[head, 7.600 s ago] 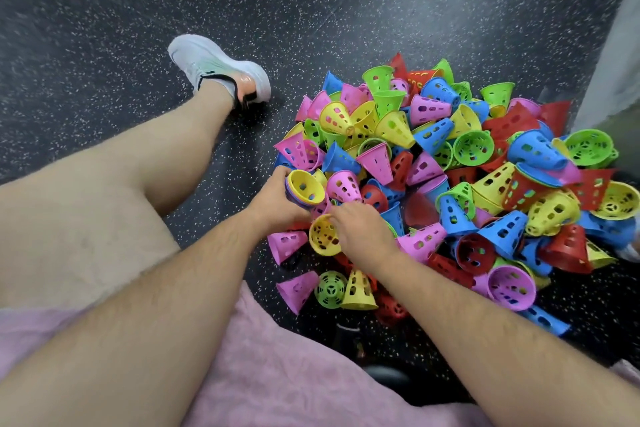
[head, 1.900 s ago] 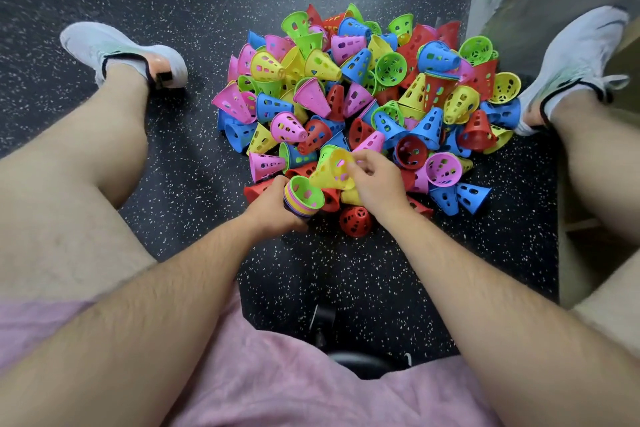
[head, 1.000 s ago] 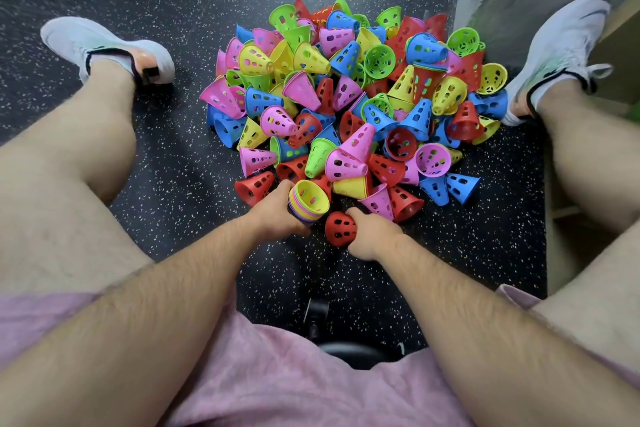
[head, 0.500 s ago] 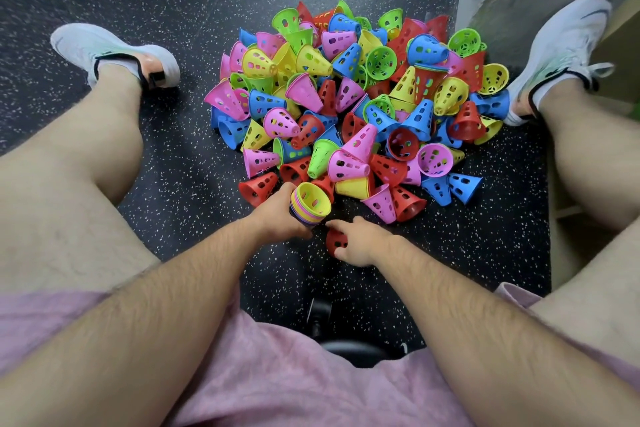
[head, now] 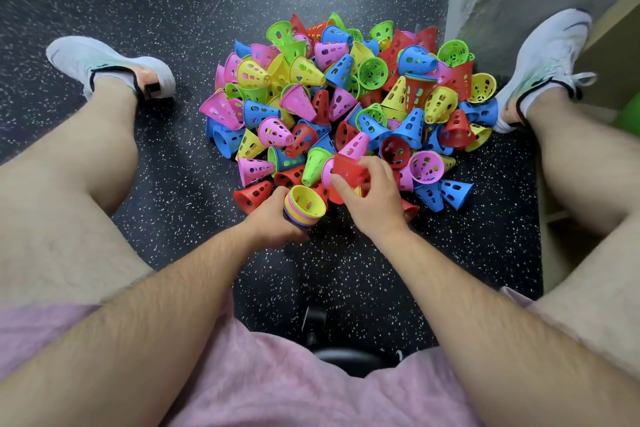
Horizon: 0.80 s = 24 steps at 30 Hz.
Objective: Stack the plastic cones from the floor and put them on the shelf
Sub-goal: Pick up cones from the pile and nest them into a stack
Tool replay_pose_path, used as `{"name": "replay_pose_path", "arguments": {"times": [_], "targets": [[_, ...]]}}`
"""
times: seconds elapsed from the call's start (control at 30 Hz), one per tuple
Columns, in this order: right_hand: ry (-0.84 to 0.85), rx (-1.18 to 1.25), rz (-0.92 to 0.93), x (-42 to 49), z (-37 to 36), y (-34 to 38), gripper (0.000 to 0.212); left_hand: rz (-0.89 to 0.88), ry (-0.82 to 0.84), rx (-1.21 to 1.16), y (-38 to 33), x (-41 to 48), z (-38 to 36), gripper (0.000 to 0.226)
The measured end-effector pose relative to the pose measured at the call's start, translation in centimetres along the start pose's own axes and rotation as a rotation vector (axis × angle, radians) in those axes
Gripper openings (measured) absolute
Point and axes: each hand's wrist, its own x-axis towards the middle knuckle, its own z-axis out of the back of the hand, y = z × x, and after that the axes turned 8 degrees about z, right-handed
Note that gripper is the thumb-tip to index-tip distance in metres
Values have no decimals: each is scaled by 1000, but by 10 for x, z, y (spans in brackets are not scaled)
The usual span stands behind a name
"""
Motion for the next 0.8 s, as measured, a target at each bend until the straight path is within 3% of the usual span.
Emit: {"name": "replay_pose_path", "arguments": {"times": [0.07, 0.2, 0.33, 0.47, 0.6, 0.8], "targets": [[34, 16, 102, 0, -8, 6, 35, -24, -10, -24, -5, -2, -5, 81], [275, -65, 253, -16, -21, -1, 39, -51, 5, -262, -21, -9, -15, 72], [308, 43, 155, -16, -19, -1, 45, -123, 12, -386, -34, -15, -25, 64], [242, 75, 59, 1, -13, -12, 44, -161, -73, -335, -31, -4, -35, 68], [58, -197, 139, 23, -11, -30, 27, -184, -166, -271, -27, 13, -32, 76], [375, -639, 200, 59, -20, -45, 33, -205, -173, -289, -28, 31, -23, 76]]}}
